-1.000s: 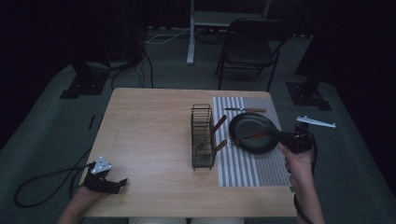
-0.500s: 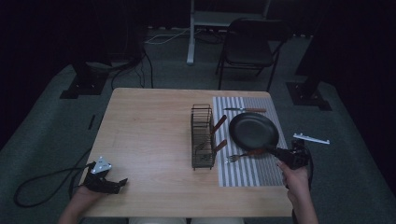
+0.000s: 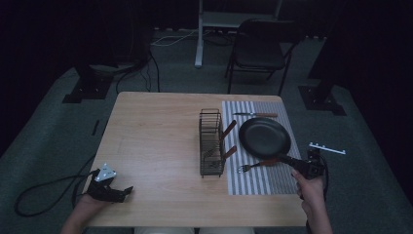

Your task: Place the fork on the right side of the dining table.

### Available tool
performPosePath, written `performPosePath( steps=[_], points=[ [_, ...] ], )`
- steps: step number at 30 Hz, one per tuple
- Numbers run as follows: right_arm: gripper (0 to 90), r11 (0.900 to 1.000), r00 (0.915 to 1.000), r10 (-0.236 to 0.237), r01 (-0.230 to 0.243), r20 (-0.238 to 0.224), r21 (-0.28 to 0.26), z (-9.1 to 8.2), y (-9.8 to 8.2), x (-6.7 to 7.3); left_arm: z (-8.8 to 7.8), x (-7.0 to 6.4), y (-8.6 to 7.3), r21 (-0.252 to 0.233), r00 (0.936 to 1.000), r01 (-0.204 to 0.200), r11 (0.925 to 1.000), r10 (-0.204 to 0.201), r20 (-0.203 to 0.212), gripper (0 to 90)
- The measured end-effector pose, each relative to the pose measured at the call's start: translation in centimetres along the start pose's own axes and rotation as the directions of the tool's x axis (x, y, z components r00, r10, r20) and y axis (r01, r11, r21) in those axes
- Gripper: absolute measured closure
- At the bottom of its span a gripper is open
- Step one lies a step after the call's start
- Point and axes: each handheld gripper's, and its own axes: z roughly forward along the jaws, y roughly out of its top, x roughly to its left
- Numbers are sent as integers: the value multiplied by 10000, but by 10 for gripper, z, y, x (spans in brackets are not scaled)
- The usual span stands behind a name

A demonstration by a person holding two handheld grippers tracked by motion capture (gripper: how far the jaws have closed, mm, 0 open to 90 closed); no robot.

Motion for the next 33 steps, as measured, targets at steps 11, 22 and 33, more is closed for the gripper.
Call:
performPosePath(
  steps=[11, 22, 33],
  points=[
    [710, 9982, 9957, 582, -593, 715, 125, -1, -5, -24, 0, 0, 0, 0, 10000, -1, 10000, 1, -1, 0],
    [630, 9932, 9855, 1026, -1089, 1353, 402, 4, -14, -50, 0, 0, 0, 2, 10000, -3, 10000, 3, -3, 0],
    [559, 9871, 9748, 1309, -1451, 1805, 681, 11, -16, -68, 0, 0, 0, 0, 10000, -2, 10000, 2, -1, 0]
  ],
)
